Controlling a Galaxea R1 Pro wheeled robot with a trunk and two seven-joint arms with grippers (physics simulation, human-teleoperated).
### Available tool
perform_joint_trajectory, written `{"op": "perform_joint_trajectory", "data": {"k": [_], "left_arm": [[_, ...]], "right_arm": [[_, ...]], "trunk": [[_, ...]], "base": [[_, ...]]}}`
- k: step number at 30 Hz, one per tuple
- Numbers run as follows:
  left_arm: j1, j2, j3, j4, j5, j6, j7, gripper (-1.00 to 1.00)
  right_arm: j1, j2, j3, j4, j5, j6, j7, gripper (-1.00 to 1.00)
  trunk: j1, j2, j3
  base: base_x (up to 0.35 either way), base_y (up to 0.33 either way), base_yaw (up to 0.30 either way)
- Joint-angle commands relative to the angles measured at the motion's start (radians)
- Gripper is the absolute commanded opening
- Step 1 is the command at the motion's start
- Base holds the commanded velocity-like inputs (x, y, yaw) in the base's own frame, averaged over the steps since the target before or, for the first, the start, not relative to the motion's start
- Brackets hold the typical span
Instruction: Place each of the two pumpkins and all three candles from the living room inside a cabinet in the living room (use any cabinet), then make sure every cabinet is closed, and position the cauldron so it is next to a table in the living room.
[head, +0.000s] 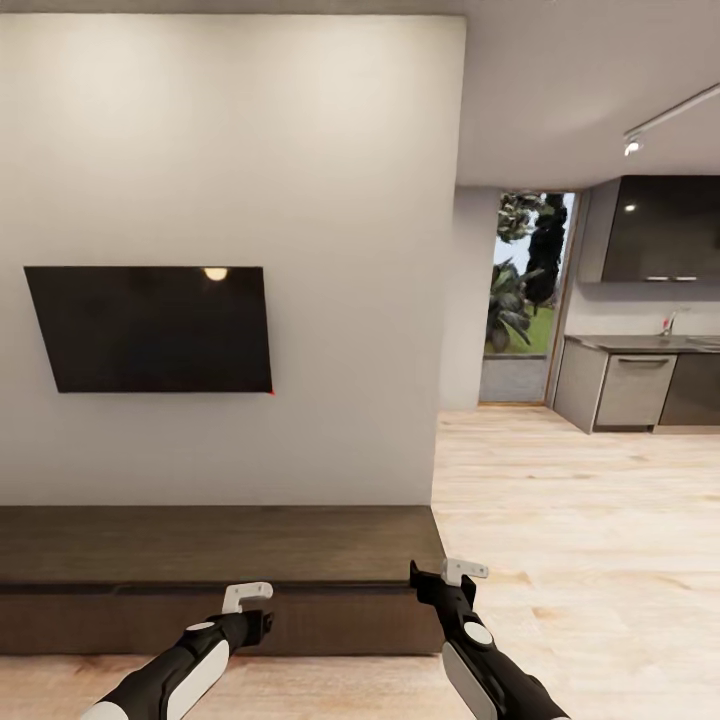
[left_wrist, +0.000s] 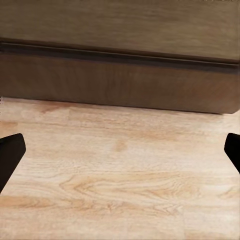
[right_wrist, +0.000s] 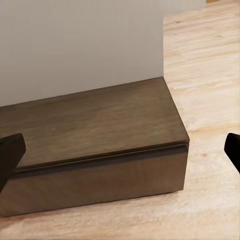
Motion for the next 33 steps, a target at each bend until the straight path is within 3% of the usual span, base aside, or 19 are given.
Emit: {"op": "perform_joint_trajectory", "data": {"k": [1,33], "left_arm": [[-0.001,0.002,-0.008,-0.003,0.009,0.002,0.010,1.00],[-0.001,0.001,-0.008,-0.002,0.009,0.002,0.010,1.00]], "right_arm": [[-0.001,-0.001,0.007,0.001,-0.010,-0.006,-0.007,1.00],[-0.001,-0.001,0.007,0.006,-0.008,-0.006,-0.006,1.00]], "trunk": [[-0.004,0.006,0.002],[-0.126,0.230,0.102]], "base": [[0.000,0.000,0.000],[0.000,0.000,0.000]]}}
